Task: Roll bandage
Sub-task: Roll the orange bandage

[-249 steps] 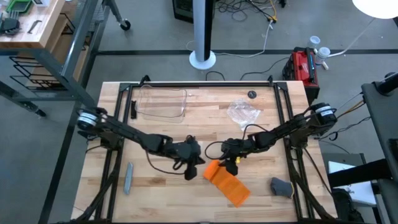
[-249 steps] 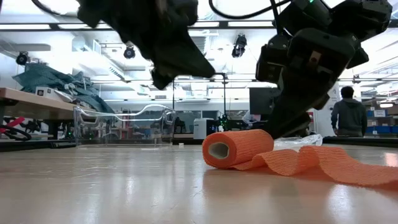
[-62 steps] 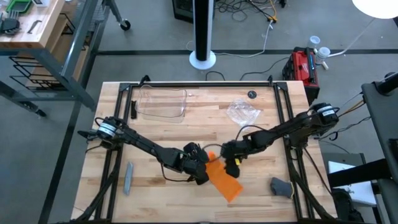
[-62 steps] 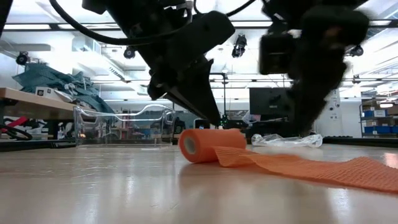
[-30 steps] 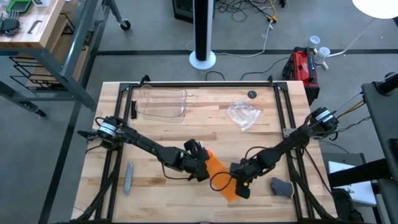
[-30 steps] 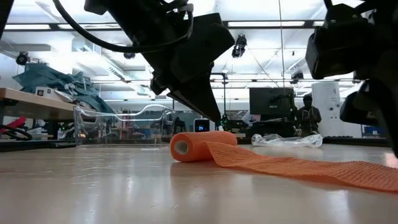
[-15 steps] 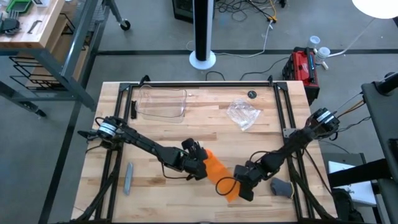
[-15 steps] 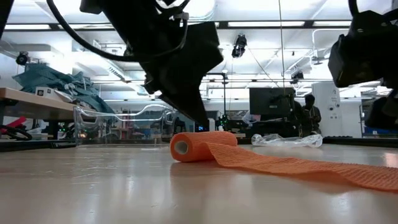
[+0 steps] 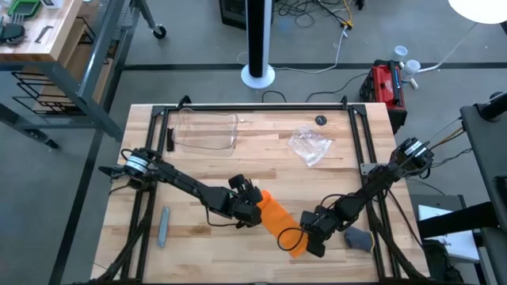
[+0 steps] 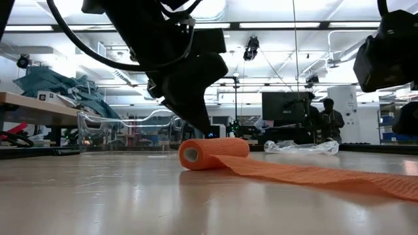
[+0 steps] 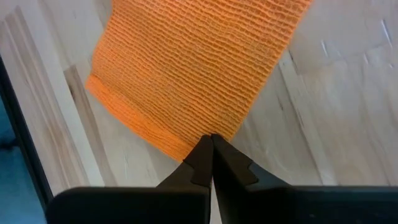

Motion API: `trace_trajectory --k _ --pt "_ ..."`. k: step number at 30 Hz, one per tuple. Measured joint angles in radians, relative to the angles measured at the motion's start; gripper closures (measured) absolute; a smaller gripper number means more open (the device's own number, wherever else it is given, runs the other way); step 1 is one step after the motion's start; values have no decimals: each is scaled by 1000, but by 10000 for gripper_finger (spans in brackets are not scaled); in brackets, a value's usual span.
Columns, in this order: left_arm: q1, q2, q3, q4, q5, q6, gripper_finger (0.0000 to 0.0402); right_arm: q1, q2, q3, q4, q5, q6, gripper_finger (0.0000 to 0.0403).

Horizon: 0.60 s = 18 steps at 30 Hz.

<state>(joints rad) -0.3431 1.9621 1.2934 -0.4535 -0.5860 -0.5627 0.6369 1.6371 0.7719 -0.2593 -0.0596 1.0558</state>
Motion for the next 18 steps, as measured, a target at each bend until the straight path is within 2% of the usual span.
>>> trace_trajectory --k 9,14,18 --pt "0 3 0 27 13 28 401 0 0 1 -9 1 1 401" --pt "7 27 0 51 19 -66 401 0 0 0 -9 4 0 401" --pt "8 34 0 71 6 -85 401 0 1 0 -10 6 0 401"
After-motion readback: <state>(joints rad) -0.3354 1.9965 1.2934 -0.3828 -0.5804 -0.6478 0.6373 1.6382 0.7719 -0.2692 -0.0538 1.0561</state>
